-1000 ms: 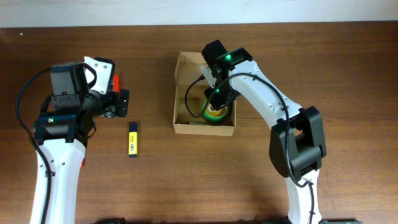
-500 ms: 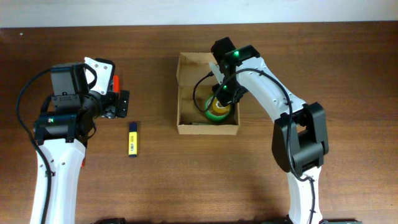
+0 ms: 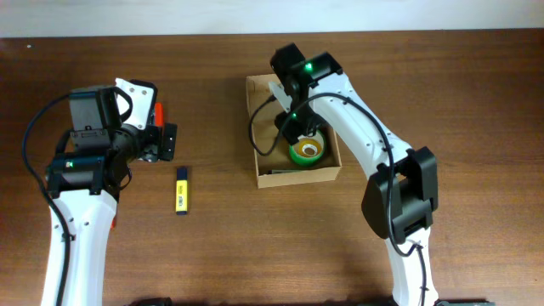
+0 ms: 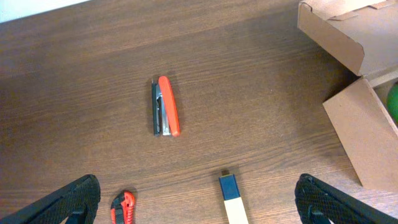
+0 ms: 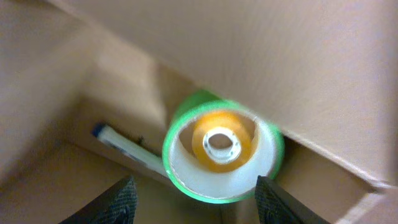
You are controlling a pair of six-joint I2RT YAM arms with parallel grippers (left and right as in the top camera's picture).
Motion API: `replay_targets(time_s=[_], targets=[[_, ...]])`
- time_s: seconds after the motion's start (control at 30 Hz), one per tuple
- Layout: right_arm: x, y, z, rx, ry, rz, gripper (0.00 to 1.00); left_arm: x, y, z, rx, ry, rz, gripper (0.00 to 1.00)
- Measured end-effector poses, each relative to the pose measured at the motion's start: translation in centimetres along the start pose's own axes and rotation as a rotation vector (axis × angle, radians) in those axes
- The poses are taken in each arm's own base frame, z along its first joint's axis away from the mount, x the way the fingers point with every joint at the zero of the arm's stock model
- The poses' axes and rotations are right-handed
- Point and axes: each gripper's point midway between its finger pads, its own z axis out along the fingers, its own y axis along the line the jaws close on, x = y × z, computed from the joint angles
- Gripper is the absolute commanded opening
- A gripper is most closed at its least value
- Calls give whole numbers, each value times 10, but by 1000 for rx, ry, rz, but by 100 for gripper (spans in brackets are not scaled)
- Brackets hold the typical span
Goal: Pack container
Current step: 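Place the yellow tape inside the green tape roll in the box, then withdraw the right gripper and grasp the red stapler with the left gripper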
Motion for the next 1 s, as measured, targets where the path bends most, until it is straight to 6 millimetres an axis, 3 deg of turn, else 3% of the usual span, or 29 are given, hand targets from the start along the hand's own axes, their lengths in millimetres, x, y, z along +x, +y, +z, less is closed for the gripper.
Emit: replay_targets(time_s=[0.13,0.23,0.3,0.4,0.47,0.53,0.57,0.63,0.73,0.83,0.9,1.0], targets=[[-9,-9,-50,57,-64,24,54,0,0,0,0,1,0,99],[0,-24,-72,115,-80,59,42,0,-1,0,6,-1,0,99],[13,-45,-104,140,-126,127,36,-3,-7,0,40,-14,0,99],[59,-106,-173,202,-228,329,33,-6,-16,-1,95,-32,1,99],[106,-148,-214,256,-283,504,33,-7,-20,-1,119,-40,1,100],[146,-174,-237,294,-305,650,44,-8,-23,-2,136,-46,1,99],[161,-180,-236,297,-284,701,52,-9,-24,-2,143,-50,2,100],[177,-193,-208,281,-200,765,55,-9,-25,-2,147,-51,-3,100],[182,-206,-140,245,-79,802,60,-4,-26,-2,153,-26,-31,99],[183,-204,-69,186,-10,798,65,16,-26,-4,142,77,-55,100],[184,-200,-47,163,3,795,66,13,-20,-6,120,110,-60,100],[189,-194,-26,138,21,786,66,-12,3,-1,48,180,-57,100]])
